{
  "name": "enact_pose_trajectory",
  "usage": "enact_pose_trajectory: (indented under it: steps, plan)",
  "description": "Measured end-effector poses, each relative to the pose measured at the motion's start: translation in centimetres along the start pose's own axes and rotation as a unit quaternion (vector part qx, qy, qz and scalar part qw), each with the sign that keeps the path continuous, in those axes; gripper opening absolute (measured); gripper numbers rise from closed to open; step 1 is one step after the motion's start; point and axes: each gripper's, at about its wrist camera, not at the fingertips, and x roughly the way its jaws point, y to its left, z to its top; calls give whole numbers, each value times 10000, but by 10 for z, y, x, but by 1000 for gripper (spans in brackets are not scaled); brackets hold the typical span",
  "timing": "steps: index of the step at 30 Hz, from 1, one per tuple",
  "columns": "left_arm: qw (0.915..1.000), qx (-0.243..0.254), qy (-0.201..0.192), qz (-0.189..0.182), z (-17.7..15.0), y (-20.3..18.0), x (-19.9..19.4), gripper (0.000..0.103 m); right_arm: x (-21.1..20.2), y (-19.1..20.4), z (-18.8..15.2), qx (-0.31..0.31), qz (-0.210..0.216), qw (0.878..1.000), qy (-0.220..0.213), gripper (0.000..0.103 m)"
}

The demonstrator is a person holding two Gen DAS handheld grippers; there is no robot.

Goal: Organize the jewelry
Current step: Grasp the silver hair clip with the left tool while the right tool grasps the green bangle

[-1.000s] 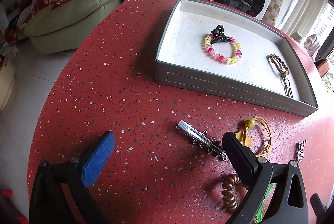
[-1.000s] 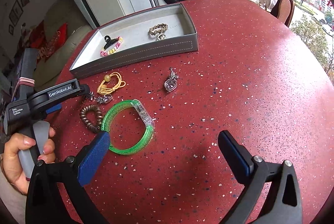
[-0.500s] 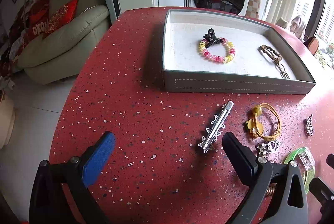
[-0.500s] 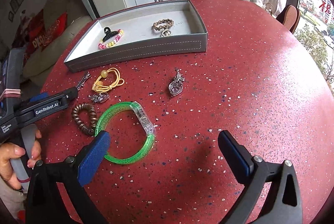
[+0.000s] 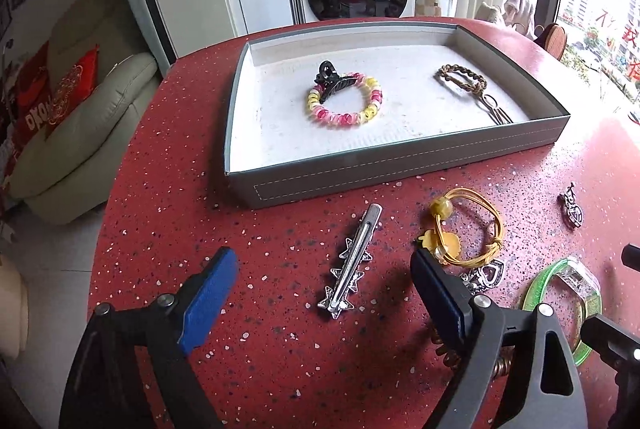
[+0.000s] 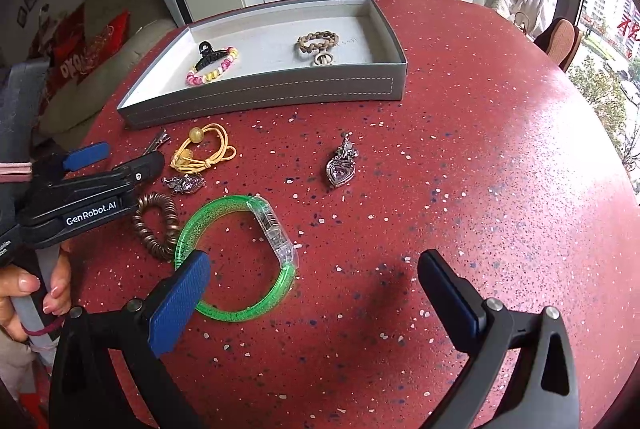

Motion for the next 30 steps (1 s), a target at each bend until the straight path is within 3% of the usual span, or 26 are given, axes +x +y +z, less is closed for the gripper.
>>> enact_pose_trajectory:
  steps: [1, 8, 10, 14, 16, 18, 22, 26, 28, 29, 30]
  plan:
    - [10000, 10, 9, -17, -1, 0, 1, 98, 1, 1, 1, -44, -7, 10000, 6, 103]
    - [9999, -10, 5, -164, 0, 1, 4, 94, 15, 13, 2, -391, -119, 9990, 177, 94]
    - [9996, 24, -2, -267, 0, 0, 4, 85, 16, 17, 1, -522, -240, 9982, 147, 93]
    - [9994, 86, -36, -328, 0, -3, 2, 80, 14, 21, -1, -677, -269, 9973, 131, 87]
    - [9985, 8, -14, -542, -1, -2, 1, 70, 13, 22, -1, -715, -251, 9970, 139, 84]
    - [9984, 15, -14, -561, -1, -3, 1, 67, 11, 22, 0, -742, -235, 9969, 129, 74]
    - [9980, 86, -18, -627, -1, -7, -2, 34, 9, 22, 1, -743, -217, 9969, 128, 58]
    - [9975, -20, -2, -702, -4, -4, -5, 33, 7, 23, 1, -738, -222, 9969, 127, 45]
    - [9970, -130, -29, -759, -5, 0, -9, 30, 6, 23, 0, -749, -220, 9969, 114, 28]
    - [9966, -195, -24, -802, -5, 2, -11, 30, 6, 23, 0, -729, -190, 9971, 116, 14]
    - [9961, -255, -33, -843, -6, 4, -13, 30, 5, 22, 0, -689, -204, 9974, 103, 13]
